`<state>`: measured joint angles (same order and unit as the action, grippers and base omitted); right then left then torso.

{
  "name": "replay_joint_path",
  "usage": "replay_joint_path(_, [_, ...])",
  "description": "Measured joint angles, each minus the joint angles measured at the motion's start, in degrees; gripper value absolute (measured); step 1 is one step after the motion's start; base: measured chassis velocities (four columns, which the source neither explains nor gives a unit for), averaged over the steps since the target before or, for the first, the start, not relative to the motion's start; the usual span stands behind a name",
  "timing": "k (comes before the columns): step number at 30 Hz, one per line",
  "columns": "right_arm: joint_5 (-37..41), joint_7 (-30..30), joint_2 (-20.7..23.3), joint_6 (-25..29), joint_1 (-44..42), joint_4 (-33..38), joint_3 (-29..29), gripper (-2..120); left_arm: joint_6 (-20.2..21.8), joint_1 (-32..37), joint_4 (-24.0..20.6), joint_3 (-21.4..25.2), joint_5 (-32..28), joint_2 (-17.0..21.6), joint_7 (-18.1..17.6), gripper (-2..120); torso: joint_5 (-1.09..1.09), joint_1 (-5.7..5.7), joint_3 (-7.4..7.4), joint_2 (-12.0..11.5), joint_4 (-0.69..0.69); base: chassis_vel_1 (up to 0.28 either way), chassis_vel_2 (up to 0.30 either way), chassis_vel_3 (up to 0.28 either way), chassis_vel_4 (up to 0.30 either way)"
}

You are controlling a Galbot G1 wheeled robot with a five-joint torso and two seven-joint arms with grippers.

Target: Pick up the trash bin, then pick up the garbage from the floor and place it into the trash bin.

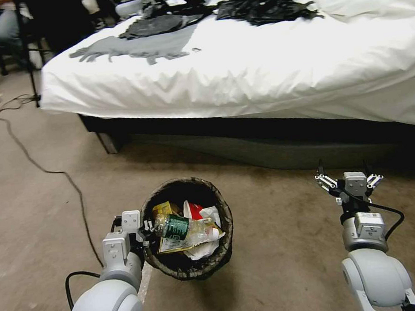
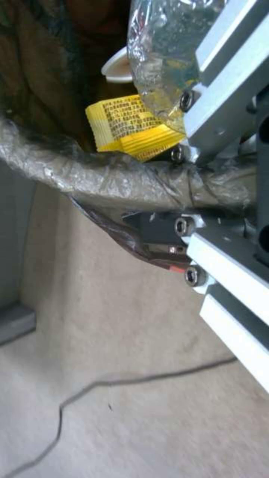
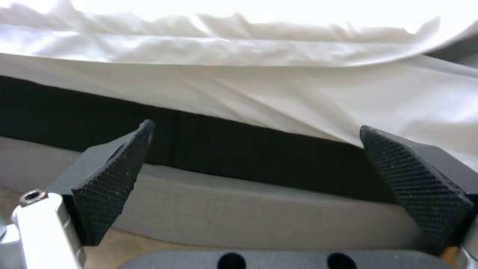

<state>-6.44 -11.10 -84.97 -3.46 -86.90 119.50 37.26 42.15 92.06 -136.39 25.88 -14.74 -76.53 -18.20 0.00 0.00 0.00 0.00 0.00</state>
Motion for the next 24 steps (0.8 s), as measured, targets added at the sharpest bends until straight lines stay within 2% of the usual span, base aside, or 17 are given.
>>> replay_joint_path(24, [-1.01,0.53,-0.59,0.85,-0.23,-0.62,-0.37,100,-0.07,0.1,-0.02,0.25,-0.09,-0.17,-0.32,0,0.0,0.0,0.0,0.0,0.0,0.097,0.104,0.093,0.1])
